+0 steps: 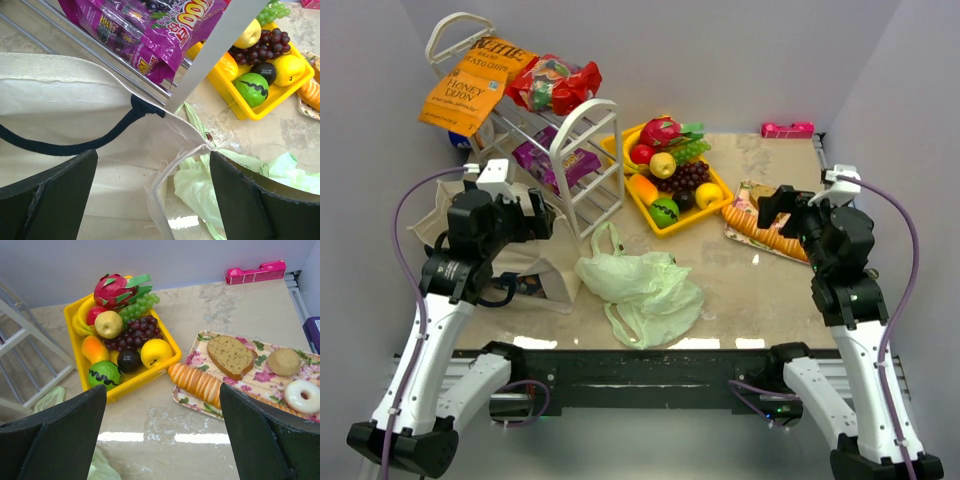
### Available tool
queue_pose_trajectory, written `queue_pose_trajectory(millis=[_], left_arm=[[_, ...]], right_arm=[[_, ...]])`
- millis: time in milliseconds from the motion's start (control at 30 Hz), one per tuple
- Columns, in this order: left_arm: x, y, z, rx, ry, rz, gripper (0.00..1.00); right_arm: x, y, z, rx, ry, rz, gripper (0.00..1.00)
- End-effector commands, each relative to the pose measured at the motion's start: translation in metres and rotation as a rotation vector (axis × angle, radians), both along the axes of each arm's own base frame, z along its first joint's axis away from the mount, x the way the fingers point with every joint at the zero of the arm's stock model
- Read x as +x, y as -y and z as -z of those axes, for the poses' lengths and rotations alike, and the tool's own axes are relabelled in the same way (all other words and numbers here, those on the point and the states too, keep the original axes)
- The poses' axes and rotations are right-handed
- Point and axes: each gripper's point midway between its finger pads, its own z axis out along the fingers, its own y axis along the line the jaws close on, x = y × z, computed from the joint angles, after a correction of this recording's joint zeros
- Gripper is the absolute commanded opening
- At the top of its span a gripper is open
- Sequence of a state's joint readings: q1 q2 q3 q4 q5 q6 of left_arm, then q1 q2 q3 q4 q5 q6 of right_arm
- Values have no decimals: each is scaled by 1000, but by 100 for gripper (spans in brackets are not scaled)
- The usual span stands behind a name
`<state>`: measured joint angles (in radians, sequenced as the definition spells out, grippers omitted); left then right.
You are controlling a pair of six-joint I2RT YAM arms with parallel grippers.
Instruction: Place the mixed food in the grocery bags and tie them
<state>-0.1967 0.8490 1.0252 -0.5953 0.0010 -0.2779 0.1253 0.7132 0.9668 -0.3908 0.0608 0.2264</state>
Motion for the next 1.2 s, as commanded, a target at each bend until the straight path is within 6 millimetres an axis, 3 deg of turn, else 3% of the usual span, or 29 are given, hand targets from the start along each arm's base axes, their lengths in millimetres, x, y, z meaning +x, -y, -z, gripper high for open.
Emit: queue_pose_trajectory(millis=[0, 167, 333, 600, 667, 733, 800, 833, 967, 1033, 1100, 1167], left_arm=[[-13, 3, -16, -16, -1, 29, 100], [-22, -6, -14, 13, -39, 0, 100], [-31, -2, -15, 13, -37, 37, 100], [-21, 1, 7, 24, -135, 40, 100], [-22, 8, 16, 0, -200, 58, 100], [-22, 30, 17, -69, -242, 157, 100], [-18, 30, 20, -53, -272, 161, 94], [-18, 29, 23, -36, -291, 155, 84], [-22, 34, 18, -44, -251, 194, 62], [-25, 35, 11, -53, -189, 211, 47], [-32, 34, 3, -58, -129, 216, 41], [-40, 33, 2, -58, -131, 223, 29]], right_arm=[[-17, 9, -14, 29, -9, 55, 99], [-18, 5, -15, 49, -43, 38, 99], [-15, -10, 2, 56, -140, -35, 99], [-18, -31, -8, 167, -155, -115, 99], [-17, -32, -8, 184, -193, -108, 99], [-15, -32, -3, 200, -229, -95, 99], [-18, -35, 11, 213, -294, -100, 98], [-20, -37, 17, 214, -310, -107, 97], [-21, -34, 38, 176, -333, -108, 94], [-21, -33, 38, 156, -315, -113, 92], [-21, -35, 37, 154, -293, -132, 91], [-23, -39, 32, 167, -288, -150, 88]])
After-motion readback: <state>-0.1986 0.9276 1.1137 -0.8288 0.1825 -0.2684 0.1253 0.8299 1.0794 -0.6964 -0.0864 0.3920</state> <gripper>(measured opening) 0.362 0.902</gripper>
